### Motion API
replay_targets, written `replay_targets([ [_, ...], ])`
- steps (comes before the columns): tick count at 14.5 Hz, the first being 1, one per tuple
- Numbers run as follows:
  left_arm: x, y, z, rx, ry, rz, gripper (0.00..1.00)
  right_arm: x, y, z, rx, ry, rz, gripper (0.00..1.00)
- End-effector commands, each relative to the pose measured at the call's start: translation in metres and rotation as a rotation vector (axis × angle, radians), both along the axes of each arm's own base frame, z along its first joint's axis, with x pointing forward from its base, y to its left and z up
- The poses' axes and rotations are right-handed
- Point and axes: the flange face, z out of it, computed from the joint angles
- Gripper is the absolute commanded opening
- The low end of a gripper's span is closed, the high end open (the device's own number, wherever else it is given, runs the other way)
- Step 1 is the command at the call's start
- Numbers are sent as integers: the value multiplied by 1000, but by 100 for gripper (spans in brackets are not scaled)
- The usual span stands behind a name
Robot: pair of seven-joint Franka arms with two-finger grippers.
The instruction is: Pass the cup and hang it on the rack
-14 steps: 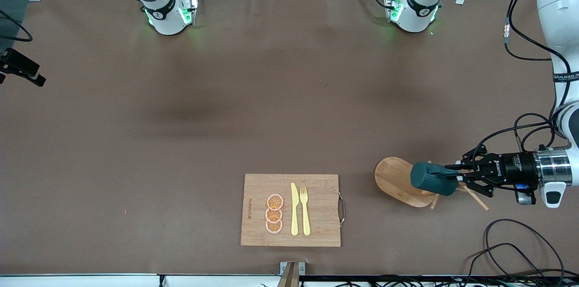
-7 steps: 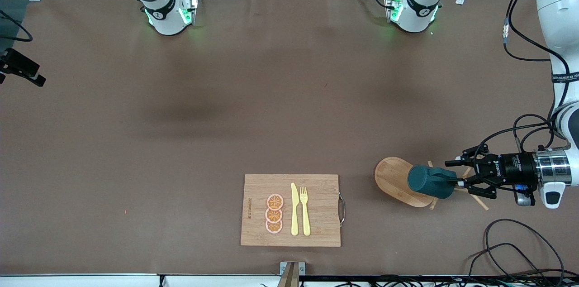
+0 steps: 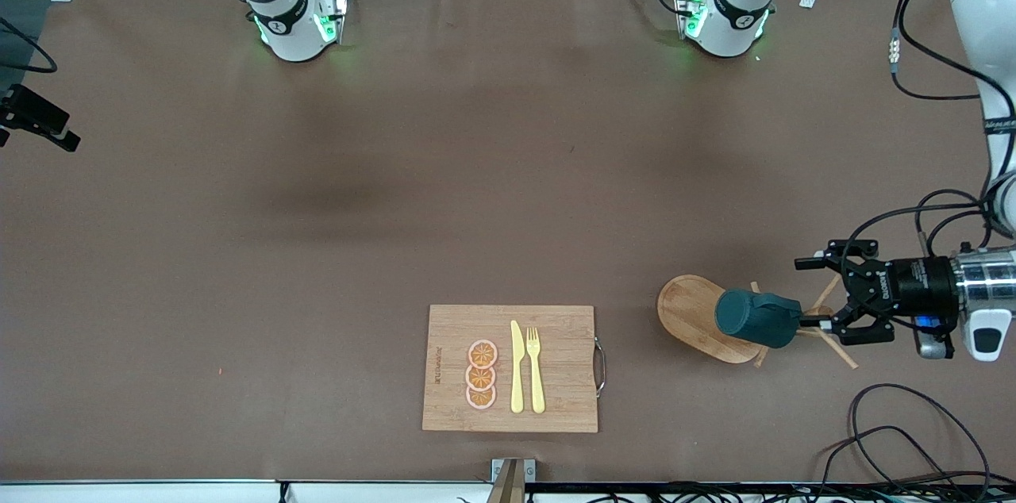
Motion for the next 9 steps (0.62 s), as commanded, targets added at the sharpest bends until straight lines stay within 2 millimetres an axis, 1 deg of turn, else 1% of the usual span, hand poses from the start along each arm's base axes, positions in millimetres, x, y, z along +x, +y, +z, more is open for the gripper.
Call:
replay_targets([
  [1,-27,-50,66,191,-88,-140,100,-2,1,3,-14,1,7,100],
  [2,-36,-66,83,259,-117,-186,100,-2,1,3,-14,1,7,100],
  [3,-50,-83,109,348,-157,-240,100,-2,1,3,-14,1,7,100],
  [5,-76,-108,135,530,-184,-374,100,-2,2,3,-14,1,8,100],
  [6,-92,-124,156,593,-228,-451,100,-2,1,3,-14,1,7,100],
  [7,-102,-129,168,645,-265,-517,100,-2,1,3,-14,1,7,100],
  [8,-110,-130,179,677,-306,-592,100,-2,2,3,-13,1,7,100],
  [9,-116,-131,185,700,-351,-681,100,-2,1,3,-13,1,7,100],
])
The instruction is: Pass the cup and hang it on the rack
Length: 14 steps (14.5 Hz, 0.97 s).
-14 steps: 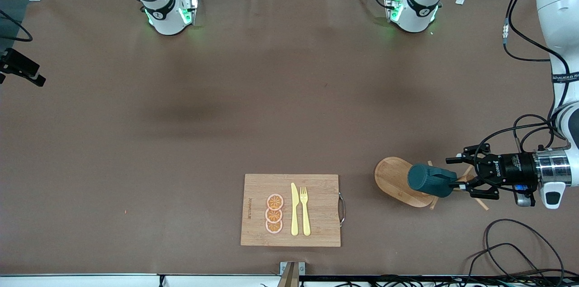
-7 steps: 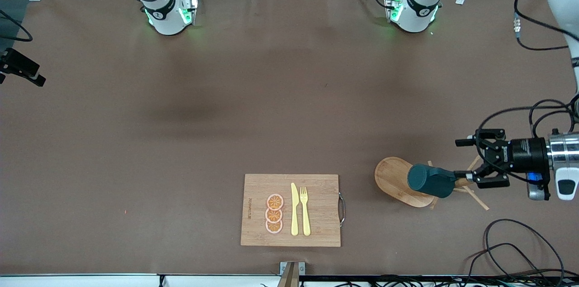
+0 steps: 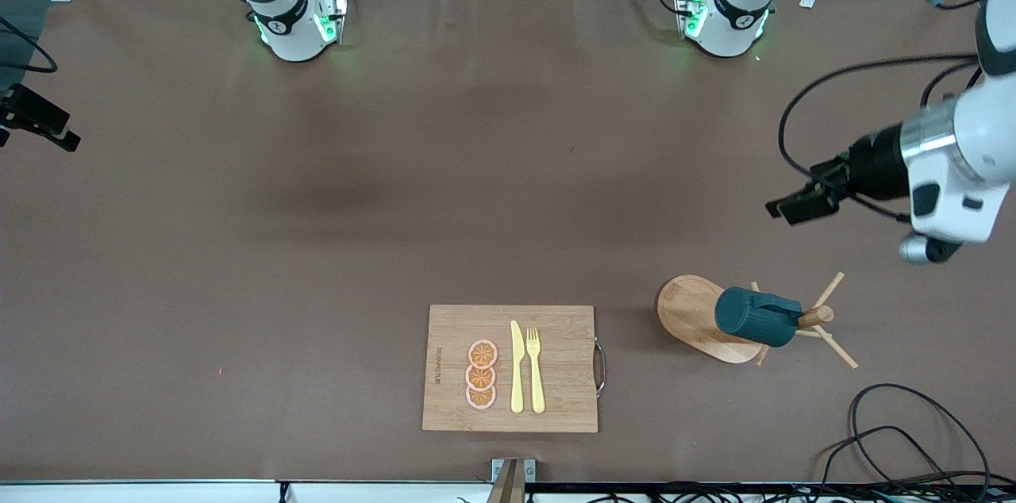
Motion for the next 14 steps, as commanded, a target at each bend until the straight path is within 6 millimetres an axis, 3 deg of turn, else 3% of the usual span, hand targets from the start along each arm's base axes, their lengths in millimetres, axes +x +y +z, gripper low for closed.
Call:
replay_targets([
  [1,-18,9,15,99,-44,-216,100,-2,1,3,-14,2,6,100],
  [4,-20,20,21,161,-77,-412,100,-2,1,3,-13,0,6,100],
  [9,-31,34,19,176,-38,-482,100,-2,1,3,-14,2,6,100],
  [12,-57,32,20,214,-85,-477,100,-2,2,3,-14,1,8,100],
  [14,-83,36,6,235,-147,-471,100,-2,2,3,-14,2,8,100],
])
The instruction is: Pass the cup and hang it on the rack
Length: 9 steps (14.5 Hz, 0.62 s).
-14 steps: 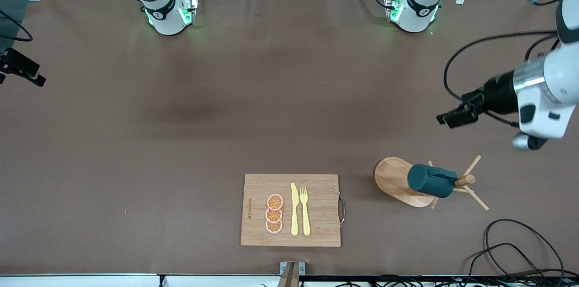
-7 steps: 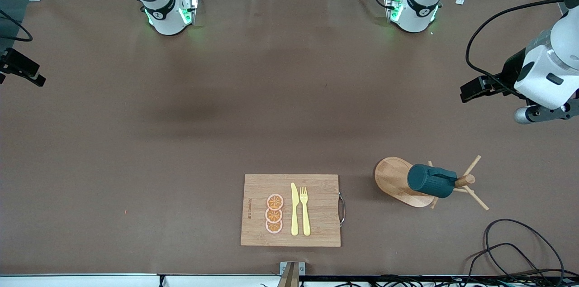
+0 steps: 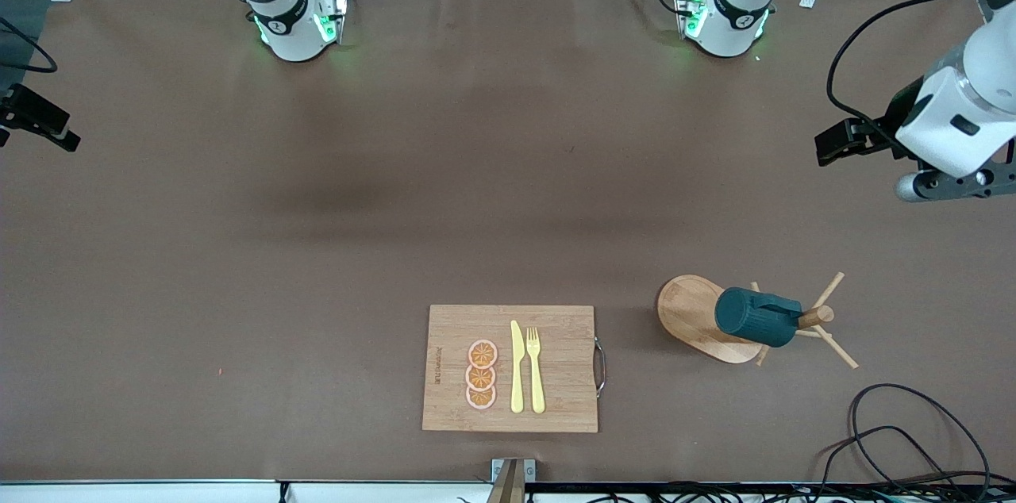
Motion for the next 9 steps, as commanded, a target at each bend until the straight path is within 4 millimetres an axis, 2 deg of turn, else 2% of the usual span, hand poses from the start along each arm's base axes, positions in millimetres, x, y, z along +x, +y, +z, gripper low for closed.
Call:
replay_targets([
  [1,-47,12,-6,26,-61,-16,100,-2,1,3,-13,2,6,100],
  [5,-47,31,7,13,-93,20,100,-2,2,3,-14,2,6,100],
  [9,-56,31,17,-22,-93,26,100,-2,2,3,-14,2,8,100],
])
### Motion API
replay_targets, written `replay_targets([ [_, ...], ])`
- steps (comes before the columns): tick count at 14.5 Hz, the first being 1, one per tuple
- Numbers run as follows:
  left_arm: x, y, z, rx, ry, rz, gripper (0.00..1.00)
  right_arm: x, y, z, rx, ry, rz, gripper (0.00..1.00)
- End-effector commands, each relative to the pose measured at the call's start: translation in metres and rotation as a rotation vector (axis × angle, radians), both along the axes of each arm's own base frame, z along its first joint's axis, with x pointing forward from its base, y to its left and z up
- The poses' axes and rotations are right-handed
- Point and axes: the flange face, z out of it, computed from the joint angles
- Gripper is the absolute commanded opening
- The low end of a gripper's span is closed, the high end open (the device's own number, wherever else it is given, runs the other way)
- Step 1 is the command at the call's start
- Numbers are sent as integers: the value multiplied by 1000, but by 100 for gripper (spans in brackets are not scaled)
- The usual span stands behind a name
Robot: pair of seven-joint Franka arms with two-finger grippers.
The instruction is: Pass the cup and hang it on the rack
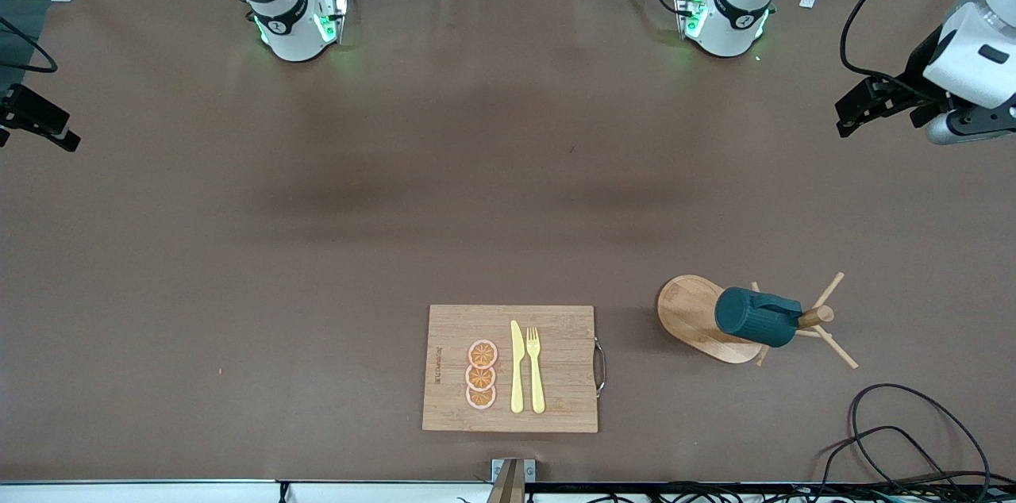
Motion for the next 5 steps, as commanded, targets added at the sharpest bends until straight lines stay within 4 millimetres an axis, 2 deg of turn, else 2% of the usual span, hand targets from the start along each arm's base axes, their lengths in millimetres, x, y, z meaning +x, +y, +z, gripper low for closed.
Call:
replay_targets([
  [1,-11,0,3,-12,8,-28,100,-2,1,3,-14,2,6,100],
  [5,-12,2,0,-12,33,-50,100,-1,2,3,-13,0,8,100],
])
